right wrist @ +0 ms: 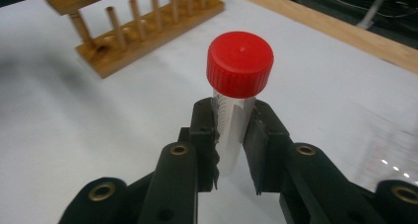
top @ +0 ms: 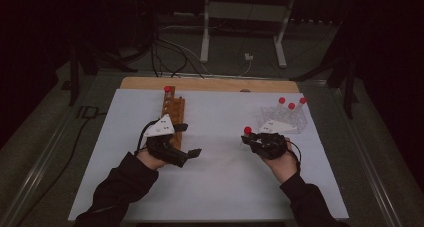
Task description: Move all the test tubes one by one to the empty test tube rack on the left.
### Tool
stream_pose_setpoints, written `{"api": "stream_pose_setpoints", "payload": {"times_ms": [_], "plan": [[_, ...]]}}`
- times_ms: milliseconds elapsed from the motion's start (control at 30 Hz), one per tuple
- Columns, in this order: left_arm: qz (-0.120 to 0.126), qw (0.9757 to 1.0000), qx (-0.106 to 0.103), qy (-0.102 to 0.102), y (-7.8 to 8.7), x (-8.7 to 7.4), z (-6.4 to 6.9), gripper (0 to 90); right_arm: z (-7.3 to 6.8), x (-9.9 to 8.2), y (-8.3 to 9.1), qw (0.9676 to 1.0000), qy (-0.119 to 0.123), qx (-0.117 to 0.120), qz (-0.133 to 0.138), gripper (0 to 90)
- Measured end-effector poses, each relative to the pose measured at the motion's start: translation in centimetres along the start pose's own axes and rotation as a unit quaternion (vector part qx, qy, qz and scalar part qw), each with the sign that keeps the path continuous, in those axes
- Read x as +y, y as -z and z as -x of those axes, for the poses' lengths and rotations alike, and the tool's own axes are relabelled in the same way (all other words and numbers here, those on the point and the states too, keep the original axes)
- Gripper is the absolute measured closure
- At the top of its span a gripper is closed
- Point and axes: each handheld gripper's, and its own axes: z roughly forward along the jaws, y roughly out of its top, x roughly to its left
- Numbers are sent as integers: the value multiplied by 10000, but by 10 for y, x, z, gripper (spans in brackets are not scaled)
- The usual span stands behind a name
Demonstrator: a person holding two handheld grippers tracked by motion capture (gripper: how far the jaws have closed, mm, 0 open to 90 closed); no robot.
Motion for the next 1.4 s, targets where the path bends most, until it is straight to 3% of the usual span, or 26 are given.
{"api": "stream_pose_setpoints", "payload": {"times_ms": [400,667,867,1133,1400], "plan": [[-73,9995,-285,-113,-17,7,12,26,-27,-1,-9,9990,203,390,-62,753],[-33,9983,-514,-255,-31,14,22,49,-35,-2,-12,9982,283,516,-101,754],[-4,9977,-575,-347,-40,18,28,83,-39,-2,-12,9978,316,580,-102,753],[58,9976,-582,-379,-51,20,30,238,-46,-1,-13,9966,362,728,-107,753],[44,9979,-480,-441,-62,20,30,480,-49,0,-12,9960,399,794,-88,753]]}}
